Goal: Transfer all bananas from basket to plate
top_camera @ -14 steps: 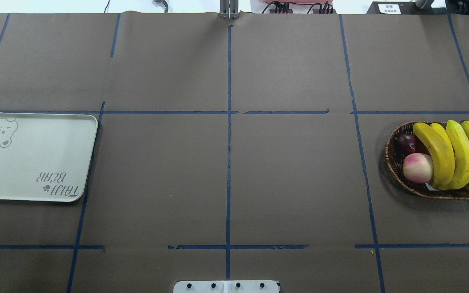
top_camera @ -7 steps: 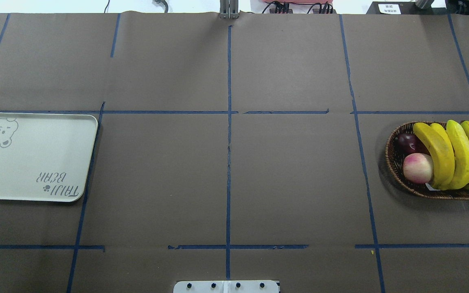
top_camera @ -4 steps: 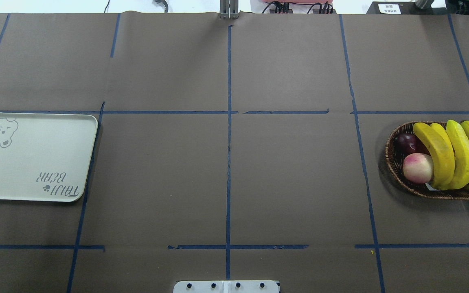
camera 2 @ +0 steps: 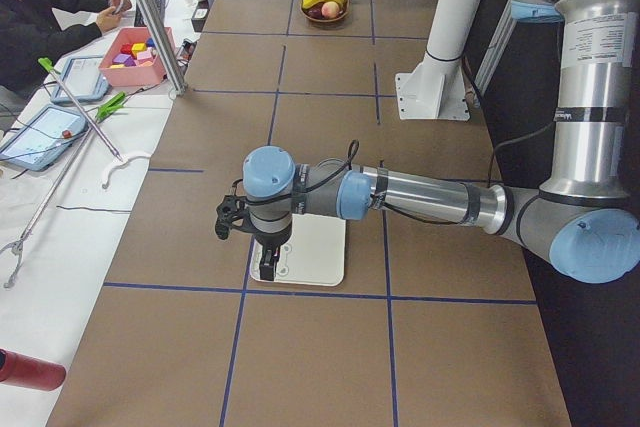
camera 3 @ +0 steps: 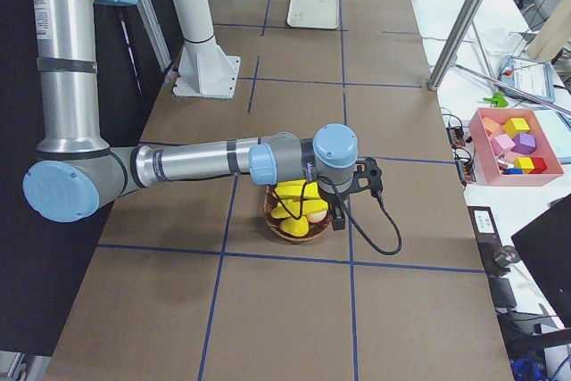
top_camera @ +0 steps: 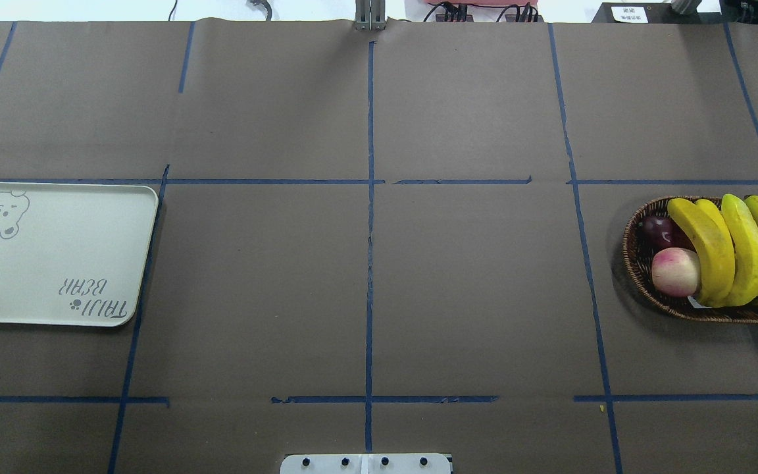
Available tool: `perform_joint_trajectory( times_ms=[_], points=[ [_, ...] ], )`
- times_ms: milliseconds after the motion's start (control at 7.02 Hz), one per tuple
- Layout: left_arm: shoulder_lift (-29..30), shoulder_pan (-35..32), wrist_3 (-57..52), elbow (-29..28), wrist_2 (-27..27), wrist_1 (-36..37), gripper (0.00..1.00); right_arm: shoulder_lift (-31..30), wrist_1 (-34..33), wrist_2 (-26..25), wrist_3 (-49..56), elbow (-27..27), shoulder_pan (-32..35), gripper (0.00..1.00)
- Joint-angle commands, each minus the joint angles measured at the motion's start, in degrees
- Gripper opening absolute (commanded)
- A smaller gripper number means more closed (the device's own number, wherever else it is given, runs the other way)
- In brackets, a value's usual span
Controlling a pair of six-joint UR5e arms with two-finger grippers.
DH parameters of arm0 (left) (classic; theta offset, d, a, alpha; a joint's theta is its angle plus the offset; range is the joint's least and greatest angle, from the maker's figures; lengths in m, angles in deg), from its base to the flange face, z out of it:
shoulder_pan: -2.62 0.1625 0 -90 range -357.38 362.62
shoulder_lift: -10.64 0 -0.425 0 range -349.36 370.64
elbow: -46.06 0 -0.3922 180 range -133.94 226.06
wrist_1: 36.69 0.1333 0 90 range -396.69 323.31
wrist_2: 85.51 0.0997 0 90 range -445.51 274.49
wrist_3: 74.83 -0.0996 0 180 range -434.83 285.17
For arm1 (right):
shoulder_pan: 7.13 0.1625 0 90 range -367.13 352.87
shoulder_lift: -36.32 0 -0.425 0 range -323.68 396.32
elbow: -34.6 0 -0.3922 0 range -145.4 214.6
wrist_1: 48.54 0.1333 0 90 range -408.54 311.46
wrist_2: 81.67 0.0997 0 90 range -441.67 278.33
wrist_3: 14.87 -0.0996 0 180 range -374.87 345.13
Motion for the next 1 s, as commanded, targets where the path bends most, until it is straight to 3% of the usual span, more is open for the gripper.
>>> perform_joint_trajectory(
  times_ms=[0,427,570,712,855],
  points=[
    [-0.17,0.32,5.12,2.01,0.34,-0.63,1.0,-0.46,0.19,1.35,-1.56,2.59,-1.84,1.0],
    [-0.53,0.94,6.03,2.12,0.17,-3.71,1.0,-2.65,0.72,-2.68,-22.25,15.94,-13.93,1.0],
    [-0.53,0.94,6.12,2.12,-0.01,-3.71,1.0,-6.06,4.98,-4.96,-26.32,17.19,-17.11,1.0],
    [-0.53,0.94,6.12,2.12,-0.09,-3.71,1.0,-9.92,13.29,-8.38,-30.45,17.21,-20.88,0.99],
    [-0.53,0.94,6.21,2.12,-0.7,-3.71,1.0,-10.92,15.64,-10.58,-33.88,17.12,-24.49,0.97]
  ],
)
